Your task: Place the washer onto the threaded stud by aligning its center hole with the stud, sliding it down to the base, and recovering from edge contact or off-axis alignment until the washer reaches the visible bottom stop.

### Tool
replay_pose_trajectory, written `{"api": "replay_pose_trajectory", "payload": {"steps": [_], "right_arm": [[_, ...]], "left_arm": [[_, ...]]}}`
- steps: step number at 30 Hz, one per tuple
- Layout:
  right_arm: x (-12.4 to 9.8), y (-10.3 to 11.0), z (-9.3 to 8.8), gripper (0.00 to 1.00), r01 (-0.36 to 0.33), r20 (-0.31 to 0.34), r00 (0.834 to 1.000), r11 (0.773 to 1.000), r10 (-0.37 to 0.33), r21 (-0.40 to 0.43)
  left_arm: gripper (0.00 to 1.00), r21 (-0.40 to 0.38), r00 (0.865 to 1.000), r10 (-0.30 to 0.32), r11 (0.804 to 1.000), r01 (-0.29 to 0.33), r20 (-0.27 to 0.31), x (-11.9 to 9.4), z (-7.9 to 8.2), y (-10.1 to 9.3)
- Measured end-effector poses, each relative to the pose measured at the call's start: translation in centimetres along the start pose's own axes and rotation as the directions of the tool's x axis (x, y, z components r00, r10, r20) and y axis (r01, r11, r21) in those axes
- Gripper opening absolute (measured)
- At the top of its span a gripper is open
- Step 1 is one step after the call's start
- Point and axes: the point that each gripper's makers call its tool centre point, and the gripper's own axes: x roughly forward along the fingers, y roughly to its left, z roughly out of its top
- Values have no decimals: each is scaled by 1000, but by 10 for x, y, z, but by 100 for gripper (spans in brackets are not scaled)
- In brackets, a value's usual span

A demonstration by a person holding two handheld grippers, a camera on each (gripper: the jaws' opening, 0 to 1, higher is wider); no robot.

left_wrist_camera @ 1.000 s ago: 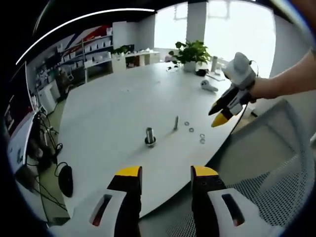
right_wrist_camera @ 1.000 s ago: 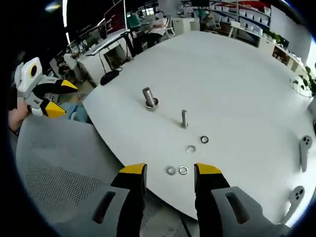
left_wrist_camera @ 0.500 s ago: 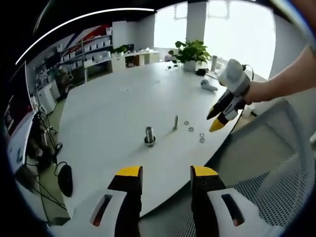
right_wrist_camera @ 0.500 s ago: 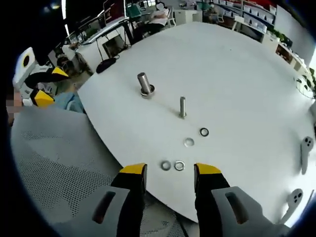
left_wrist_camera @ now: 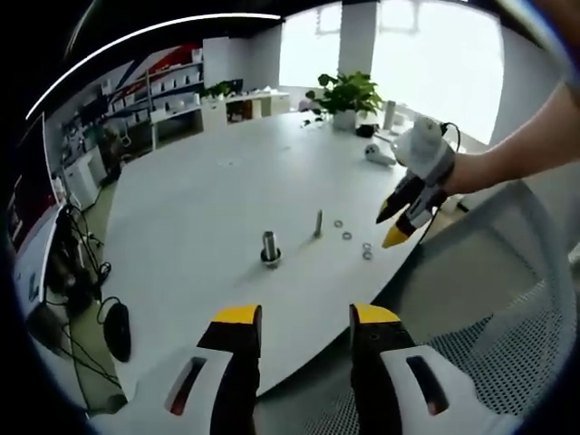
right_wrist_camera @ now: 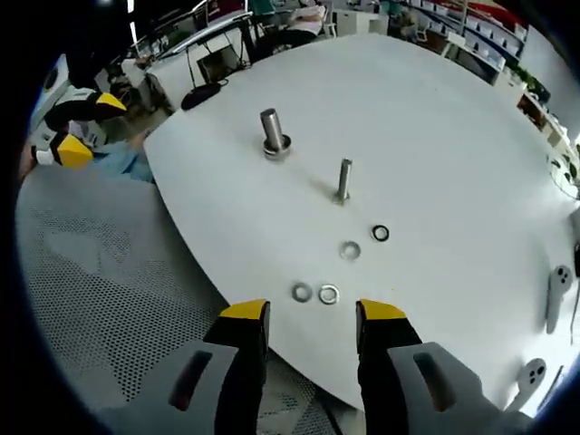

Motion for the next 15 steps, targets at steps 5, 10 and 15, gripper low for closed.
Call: {"api": "replay_pose_trajectory", "payload": {"steps": [5, 10, 15], "right_arm": [[1, -1, -4, 40, 0, -5, 1000, 1000, 0, 5], [3, -1, -4, 40, 1, -7, 1000, 1000, -1, 10], [8, 1, -5, 40, 0, -24, 1000, 1000, -1, -11]], "left_arm": [[37, 3, 1000, -2, 1000, 2, -1, 0, 0, -1], [37, 2, 1000, 2, 1000, -2, 3, 0, 0, 0], [37, 5, 1000, -1, 1000, 1, -6, 0, -2, 0]]}}
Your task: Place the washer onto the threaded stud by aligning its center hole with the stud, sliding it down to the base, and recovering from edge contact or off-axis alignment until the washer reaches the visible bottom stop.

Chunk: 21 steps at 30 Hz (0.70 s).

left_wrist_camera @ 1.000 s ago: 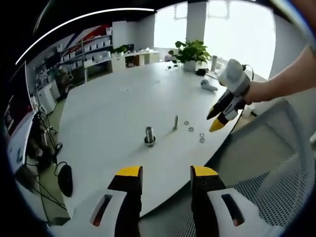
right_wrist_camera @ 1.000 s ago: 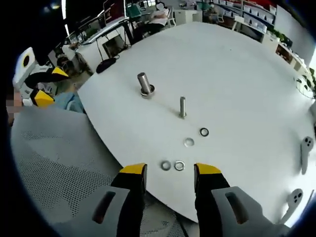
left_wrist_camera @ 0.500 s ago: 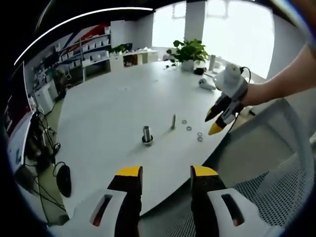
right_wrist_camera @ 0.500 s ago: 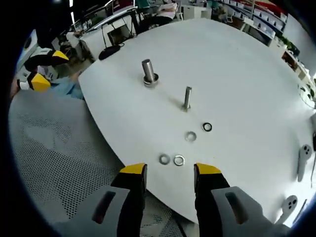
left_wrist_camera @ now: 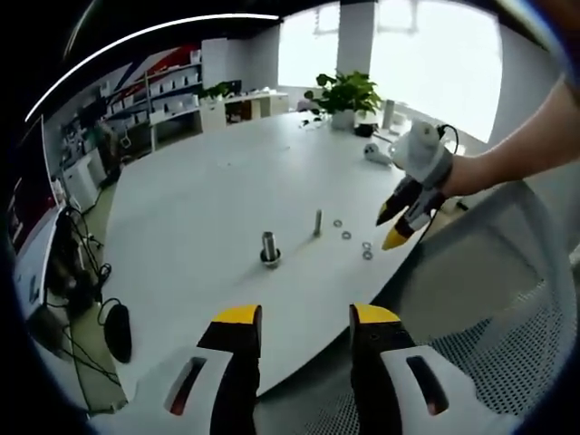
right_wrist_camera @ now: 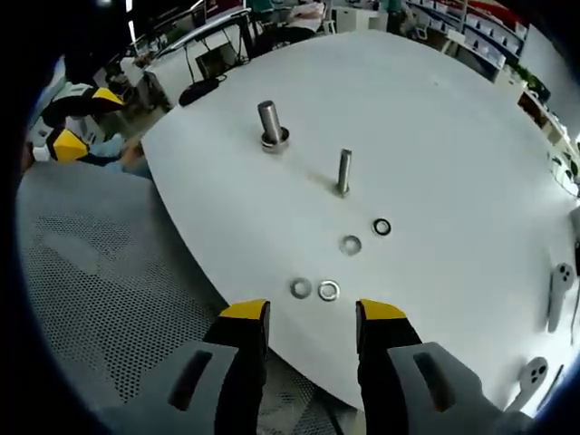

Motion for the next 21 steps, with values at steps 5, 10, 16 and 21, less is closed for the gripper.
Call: {"api": "replay_pose_trajectory", "payload": {"steps": [5, 10, 16, 21], "right_arm": [[5, 4, -2, 40, -3, -15, 1000, 1000, 3, -4], [8, 5, 1, 40, -4, -14, 1000, 1000, 4, -12], [10, 8, 6, 39, -5, -6, 1000, 1000, 5, -23], [13, 11, 7, 38, -8, -5, 1000, 999, 8, -32]], "left_arm": [[37, -3, 1000, 5, 1000, -5, 5, -1, 1, 1], [37, 2, 1000, 4, 1000, -4, 3, -1, 0, 1], [37, 16, 1000, 4, 1000, -4, -11, 0, -1, -1], [37, 12, 1000, 2, 1000, -2, -15, 1, -2, -1]]}}
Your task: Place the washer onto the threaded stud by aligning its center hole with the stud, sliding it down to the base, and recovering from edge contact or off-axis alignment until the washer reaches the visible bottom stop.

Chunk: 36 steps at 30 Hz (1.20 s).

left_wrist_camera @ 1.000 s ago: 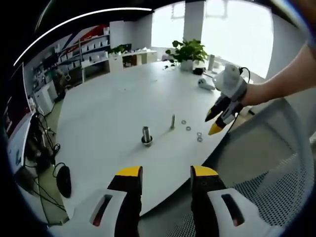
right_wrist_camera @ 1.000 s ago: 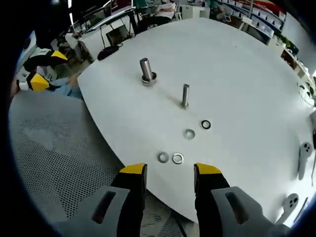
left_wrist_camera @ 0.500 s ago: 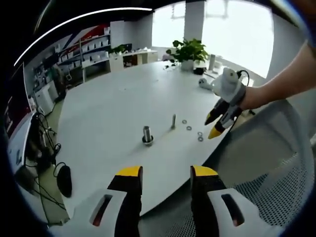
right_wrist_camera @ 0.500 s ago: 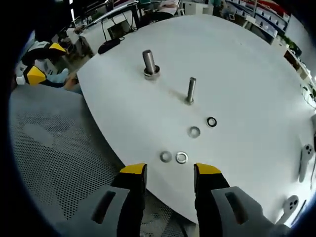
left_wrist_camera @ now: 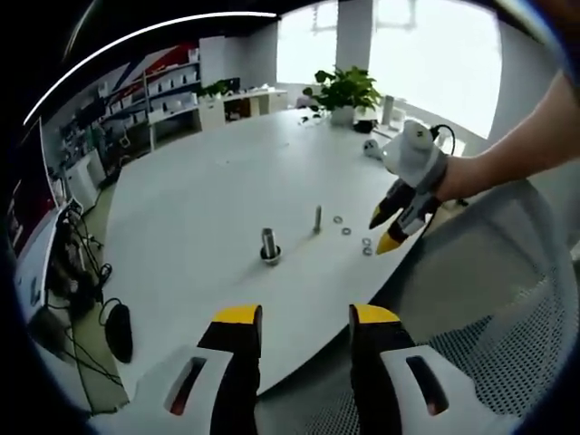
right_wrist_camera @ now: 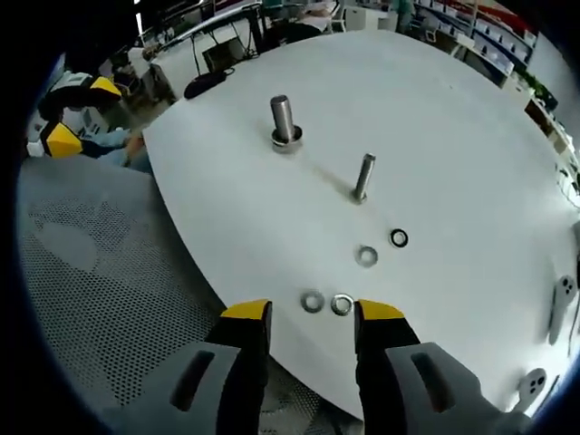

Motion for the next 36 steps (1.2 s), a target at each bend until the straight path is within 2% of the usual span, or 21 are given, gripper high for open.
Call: {"api": "replay_pose_trajectory", "payload": {"steps": [6, 9, 16, 19, 23, 27, 29, 32, 34, 36], "right_arm": [[8, 3, -6, 32, 0, -30, 1000, 998, -1, -55], [12, 5, -8, 28, -10, -41, 999, 999, 8, -50], [19, 7, -7, 26, -12, -66, 998, 997, 7, -83], [23, 7, -10, 25, -15, -91, 996, 997, 9, -70], [25, 8, -13, 25, -20, -114, 993, 995, 8, -101], [26, 6, -10, 24, -19, -104, 995, 995, 9, -95], [25, 7, -10, 24, -19, -112, 994, 992, 5, -126], [27, 7, -12, 23, -8, -131, 991, 973, -22, -229], [27, 7, -11, 23, -4, -138, 990, 982, -22, -188], [27, 7, -11, 23, -4, -145, 989, 980, -25, -198]], "left_arm": [[37, 0, 1000, -4, 1000, 4, -8, 1, -1, -1], [37, -3, 1000, 0, 1000, 0, -10, 1, -2, 0], [37, -5, 1000, 1, 1000, -1, -16, 1, -3, 0], [37, -6, 1000, 2, 1000, -2, -19, 2, -3, 1], [37, -7, 1000, 2, 1000, -2, -21, 2, -4, 1], [37, -12, 1000, 1, 1000, -1, -23, 2, -4, 1], [37, -13, 1000, 1, 1000, -1, -23, 2, -4, 1], [37, -14, 1000, 2, 1000, -3, -23, 2, -4, 1], [37, -15, 1000, 2, 1000, -3, -24, 2, -5, 1], [37, -16, 1000, 3, 1000, -3, -25, 2, -5, 1]]}}
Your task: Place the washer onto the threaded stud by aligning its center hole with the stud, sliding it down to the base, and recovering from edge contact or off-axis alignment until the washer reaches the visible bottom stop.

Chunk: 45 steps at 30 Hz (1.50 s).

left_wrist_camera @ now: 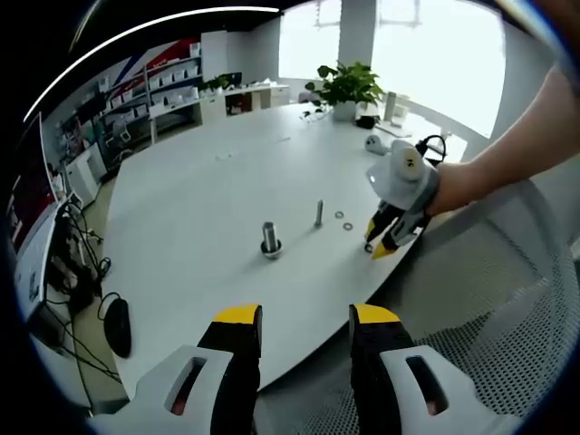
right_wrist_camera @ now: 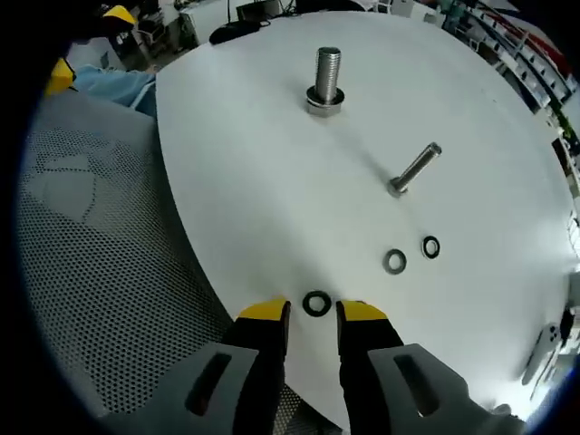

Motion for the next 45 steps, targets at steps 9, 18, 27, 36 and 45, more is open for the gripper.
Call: {"api": "replay_pose_trajectory", "payload": {"steps": [9, 18, 27, 36, 45], "right_arm": [[1, -1, 1, 16, -12, -36, 999, 998, 10, -65], [1, -1, -1, 15, -62, -133, 991, 966, 29, -253], [-1, 4, -3, 21, -137, -156, 983, 952, 97, -273], [2, 3, -3, 15, -93, -168, 986, 883, 16, -460], [1, 1, -3, 14, -92, -157, 987, 917, 32, -388]], "left_arm": [[37, -2, 1000, -2, 1000, 2, -3, 0, -1, 0], [36, -4, 1000, -3, 1000, 3, -6, 0, -1, 0], [36, -3, 1000, -2, 1000, 2, -6, 0, -1, 0], [36, -4, 1000, -6, 1000, 6, -9, 0, -2, 0], [36, 1, 1000, -7, 1000, 7, -15, 0, -3, -1]]}}
